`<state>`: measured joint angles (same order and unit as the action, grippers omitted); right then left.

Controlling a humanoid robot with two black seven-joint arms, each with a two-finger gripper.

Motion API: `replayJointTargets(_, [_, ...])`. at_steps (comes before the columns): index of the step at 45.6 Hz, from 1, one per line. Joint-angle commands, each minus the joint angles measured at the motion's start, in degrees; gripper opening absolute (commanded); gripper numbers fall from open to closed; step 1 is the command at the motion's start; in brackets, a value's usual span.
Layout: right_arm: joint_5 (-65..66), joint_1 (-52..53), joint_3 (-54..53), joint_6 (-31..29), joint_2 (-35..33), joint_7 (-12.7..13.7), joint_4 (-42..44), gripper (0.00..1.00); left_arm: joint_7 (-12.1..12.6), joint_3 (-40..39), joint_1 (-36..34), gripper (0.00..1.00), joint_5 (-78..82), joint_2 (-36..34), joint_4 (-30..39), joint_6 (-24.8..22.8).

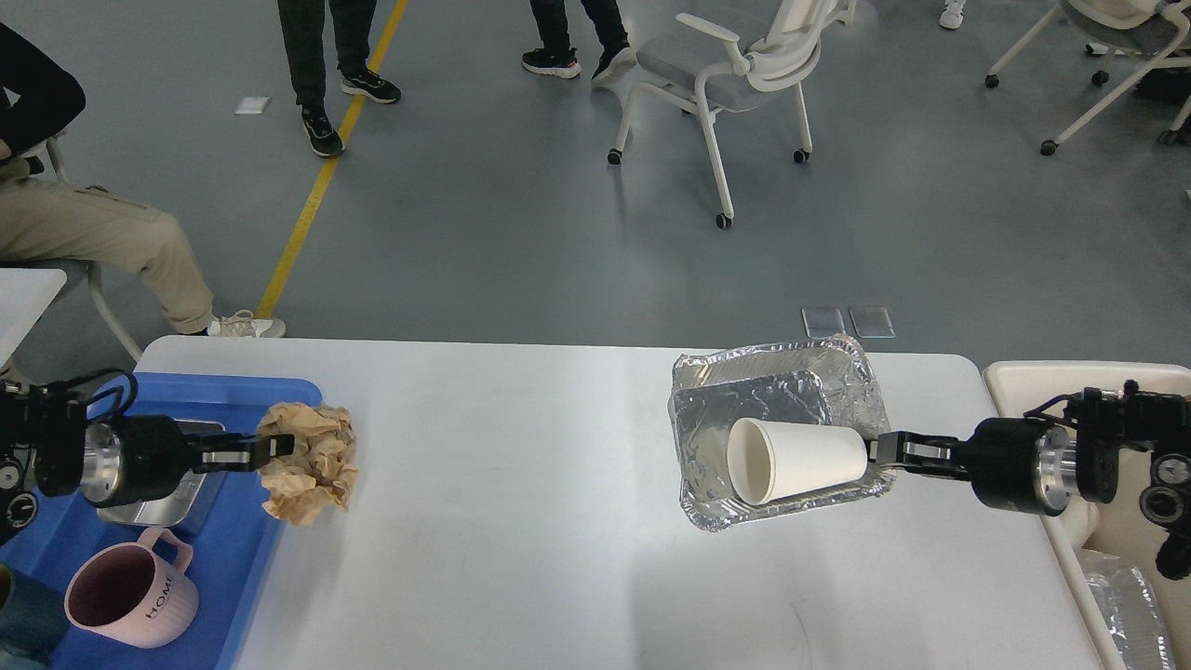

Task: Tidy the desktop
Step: 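Reach the left gripper to the crumpled brown paper and grasp it, then lift the brown paper and carry it over the foil tray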

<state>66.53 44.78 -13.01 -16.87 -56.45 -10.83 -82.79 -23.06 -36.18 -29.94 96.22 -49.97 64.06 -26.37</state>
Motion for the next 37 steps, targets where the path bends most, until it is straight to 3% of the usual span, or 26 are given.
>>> replayJointTargets(1, [-0.1, 0.0, 0.0, 0.0, -0.1, 0.0, -0.2, 0.0, 0.7, -4.1, 1.4, 0.01, -10.8, -4.9, 1.1, 0.4])
replayJointTargets(17, [-0.1, -0.1, 0.2, 0.0, -0.6, 0.0, -0.3, 0.0, 1.0, -10.0, 9.1, 0.01, -34.4, -14.3, 4.8, 6.0])
replayJointTargets(37, [-0.1, 0.0, 0.0, 0.0, -1.0, -0.1, -0.3, 0.0, 1.1, -9.0, 26.1, 0.01, -52.4, -33.2, 22.1, 18.6])
